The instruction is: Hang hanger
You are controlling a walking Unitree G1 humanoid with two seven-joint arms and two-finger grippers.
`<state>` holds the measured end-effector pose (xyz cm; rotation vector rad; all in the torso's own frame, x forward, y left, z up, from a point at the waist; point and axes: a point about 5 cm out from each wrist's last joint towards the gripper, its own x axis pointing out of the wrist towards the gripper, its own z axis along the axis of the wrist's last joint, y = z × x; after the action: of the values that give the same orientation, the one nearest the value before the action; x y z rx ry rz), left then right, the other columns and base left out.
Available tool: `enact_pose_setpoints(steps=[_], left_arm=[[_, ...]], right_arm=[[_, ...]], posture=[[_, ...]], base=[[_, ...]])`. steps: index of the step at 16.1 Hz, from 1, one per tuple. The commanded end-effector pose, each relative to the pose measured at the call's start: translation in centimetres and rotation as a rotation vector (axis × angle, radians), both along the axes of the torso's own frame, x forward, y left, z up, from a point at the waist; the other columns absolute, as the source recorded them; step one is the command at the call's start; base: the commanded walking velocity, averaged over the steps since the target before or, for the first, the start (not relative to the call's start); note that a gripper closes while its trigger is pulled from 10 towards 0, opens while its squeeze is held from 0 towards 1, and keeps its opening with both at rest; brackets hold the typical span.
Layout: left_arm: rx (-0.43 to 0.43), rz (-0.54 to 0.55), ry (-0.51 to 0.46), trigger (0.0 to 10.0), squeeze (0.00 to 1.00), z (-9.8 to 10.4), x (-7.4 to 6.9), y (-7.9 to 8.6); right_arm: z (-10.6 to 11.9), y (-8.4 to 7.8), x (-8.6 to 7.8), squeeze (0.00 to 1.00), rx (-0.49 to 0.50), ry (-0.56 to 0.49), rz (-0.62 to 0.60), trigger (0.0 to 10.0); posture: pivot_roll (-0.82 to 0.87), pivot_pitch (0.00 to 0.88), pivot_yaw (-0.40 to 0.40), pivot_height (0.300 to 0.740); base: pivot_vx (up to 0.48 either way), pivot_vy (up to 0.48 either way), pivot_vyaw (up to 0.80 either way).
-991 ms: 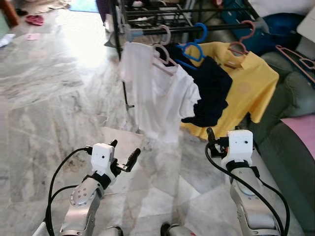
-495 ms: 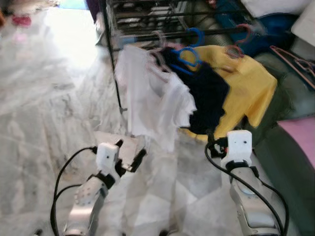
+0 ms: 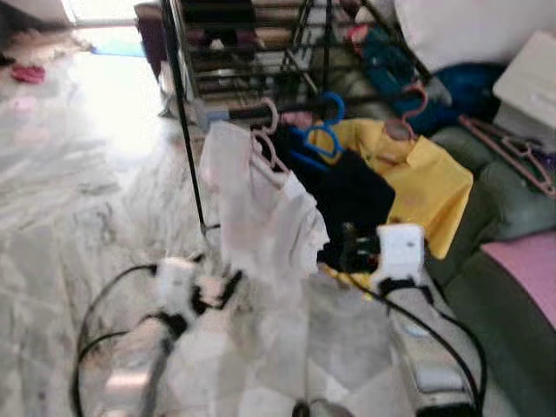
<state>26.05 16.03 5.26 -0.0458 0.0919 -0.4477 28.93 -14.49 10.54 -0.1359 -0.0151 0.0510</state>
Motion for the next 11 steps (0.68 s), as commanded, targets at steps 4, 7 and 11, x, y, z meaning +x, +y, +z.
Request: enact_pose_setpoints(steps=[4, 7, 11], left_arm=[[-0.007, -0.049, 0.003, 10.0, 0.0, 0.01, -0.2, -1.16], [-0.003, -0.063, 0.005, 10.0, 0.0, 0.11, 0.08, -1.25], [-0.001, -0.063, -0.003, 10.0, 0.0, 0.4, 0.4, -1.27]], right_arm=[[-0.45, -1.81, -0.8, 0.0, -0.024, 0.015, -0.056, 10.0], [-0.56, -1.71, -1.09, 0.0, -0.022, 0.011, -0.075, 10.0], [-0.31, -1.77, -0.9, 0.0, -0.029, 0.003, -0.076, 10.0]], posture=[[-0.1, 0.163, -0.031, 0.74], [-0.11, 0.163, -0.02, 0.74], [-0.12, 0.165, -0.021, 0.74]], base=[[0.251, 0.0, 0.0], [0.268, 0.0, 0.0], [0.272, 0.0, 0.0]])
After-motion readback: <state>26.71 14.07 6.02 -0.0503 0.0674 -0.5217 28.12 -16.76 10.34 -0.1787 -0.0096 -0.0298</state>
